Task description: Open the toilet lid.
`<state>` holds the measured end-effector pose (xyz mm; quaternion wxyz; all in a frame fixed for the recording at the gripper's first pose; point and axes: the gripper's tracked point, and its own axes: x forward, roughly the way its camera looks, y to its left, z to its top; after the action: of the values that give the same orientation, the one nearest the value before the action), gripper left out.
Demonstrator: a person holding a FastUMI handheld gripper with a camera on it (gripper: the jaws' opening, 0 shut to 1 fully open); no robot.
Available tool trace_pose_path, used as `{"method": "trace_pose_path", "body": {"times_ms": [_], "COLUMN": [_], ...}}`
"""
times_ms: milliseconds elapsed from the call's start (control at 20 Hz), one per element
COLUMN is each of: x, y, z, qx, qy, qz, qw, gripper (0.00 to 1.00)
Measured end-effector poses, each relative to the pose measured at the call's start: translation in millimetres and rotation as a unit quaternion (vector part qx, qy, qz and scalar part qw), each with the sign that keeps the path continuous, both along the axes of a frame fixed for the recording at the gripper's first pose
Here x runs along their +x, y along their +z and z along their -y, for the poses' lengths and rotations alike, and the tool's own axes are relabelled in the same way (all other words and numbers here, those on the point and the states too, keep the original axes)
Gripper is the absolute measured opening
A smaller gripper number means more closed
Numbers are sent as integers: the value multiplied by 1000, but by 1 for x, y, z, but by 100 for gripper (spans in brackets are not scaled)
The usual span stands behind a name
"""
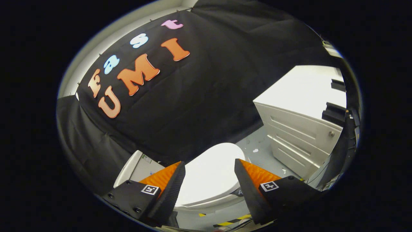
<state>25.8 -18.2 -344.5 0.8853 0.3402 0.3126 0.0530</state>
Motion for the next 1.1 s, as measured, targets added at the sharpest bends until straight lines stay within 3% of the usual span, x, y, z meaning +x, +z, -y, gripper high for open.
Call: {"method": "trace_pose_path", "body": {"times_ms": [350, 1100], "x": [-21, -36], "y": [-111, -242], "z": [-9, -32], "qx": [66, 157], "qy": [41, 75], "qz": [-98, -221], "qw": [992, 960], "gripper": [99, 97]}}
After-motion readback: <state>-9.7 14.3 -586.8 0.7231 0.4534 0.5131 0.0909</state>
